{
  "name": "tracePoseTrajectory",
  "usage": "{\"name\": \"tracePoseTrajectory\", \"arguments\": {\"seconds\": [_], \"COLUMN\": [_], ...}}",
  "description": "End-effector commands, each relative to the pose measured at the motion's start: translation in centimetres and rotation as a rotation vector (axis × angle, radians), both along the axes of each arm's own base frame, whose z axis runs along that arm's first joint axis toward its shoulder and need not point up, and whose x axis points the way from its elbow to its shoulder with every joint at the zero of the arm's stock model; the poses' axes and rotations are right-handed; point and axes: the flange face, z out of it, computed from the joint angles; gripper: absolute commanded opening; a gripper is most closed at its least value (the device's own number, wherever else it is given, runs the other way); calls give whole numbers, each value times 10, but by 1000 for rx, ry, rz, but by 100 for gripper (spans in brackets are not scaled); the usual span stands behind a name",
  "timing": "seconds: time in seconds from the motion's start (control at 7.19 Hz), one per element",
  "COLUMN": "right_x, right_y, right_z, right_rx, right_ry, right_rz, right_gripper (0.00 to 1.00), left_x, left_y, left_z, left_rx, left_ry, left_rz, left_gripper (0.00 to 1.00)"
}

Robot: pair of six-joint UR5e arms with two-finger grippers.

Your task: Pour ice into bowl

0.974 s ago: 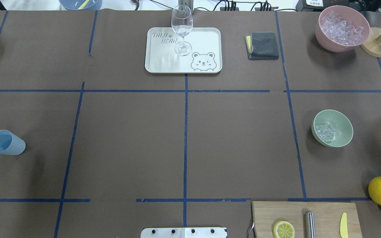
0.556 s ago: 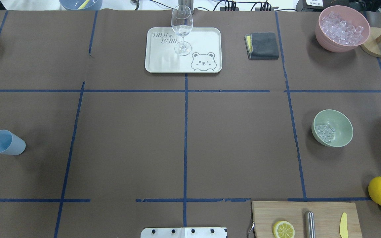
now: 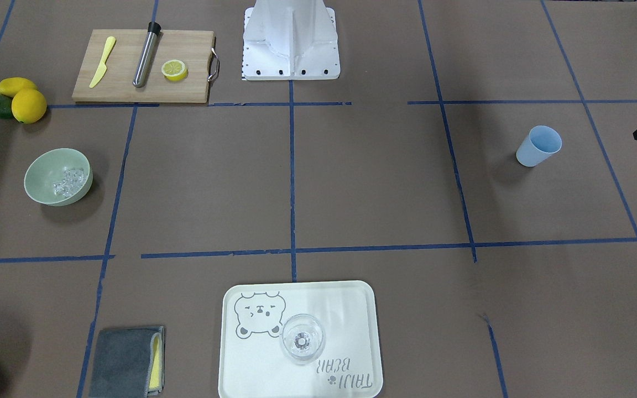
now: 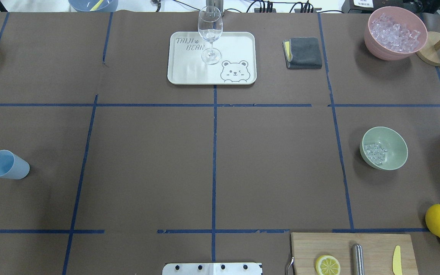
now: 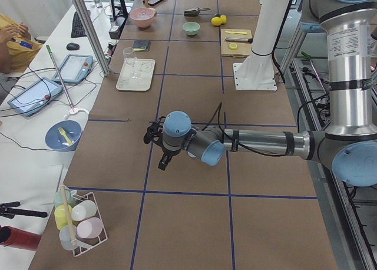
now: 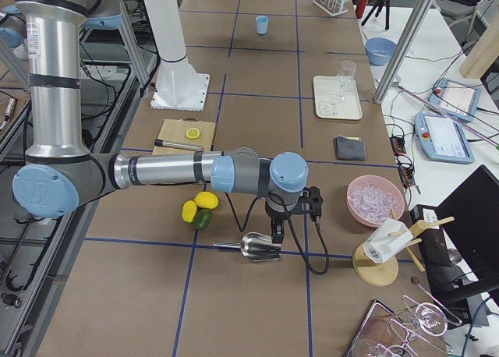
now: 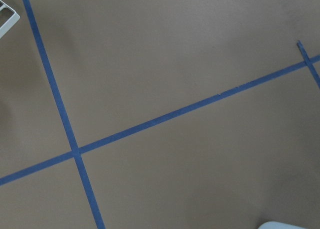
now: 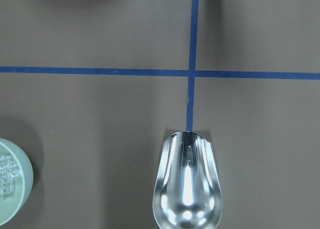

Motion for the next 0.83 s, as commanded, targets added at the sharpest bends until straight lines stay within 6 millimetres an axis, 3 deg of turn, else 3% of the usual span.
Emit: {"name": "tracePoseTrajectory", "arguments": {"seconds": [0.0,0.14,0.28,0.42,0.7], "right_x": [1,1,0,0,1], "right_y": [2,2,2,2,1], "right_z": [3,3,4,3,1], "right_rx": [1,3,1,7,11], "right_ry": [15,13,13,15,16], "right_rz": [-3,-5,-7,-8,-9], "right_gripper": [100,100,100,100,100], "left_x": [-4,-4,-3,-5,-11], "left_y": [33,31,31,28,16], "left_z": [39,63,63,83,75], "left_rx": [46,-3,-30,-187,-281], "left_ry": [5,-3,-5,-31,-61], "left_rz": [4,3,4,-1,24], "left_gripper": [100,100,100,100,100]}}
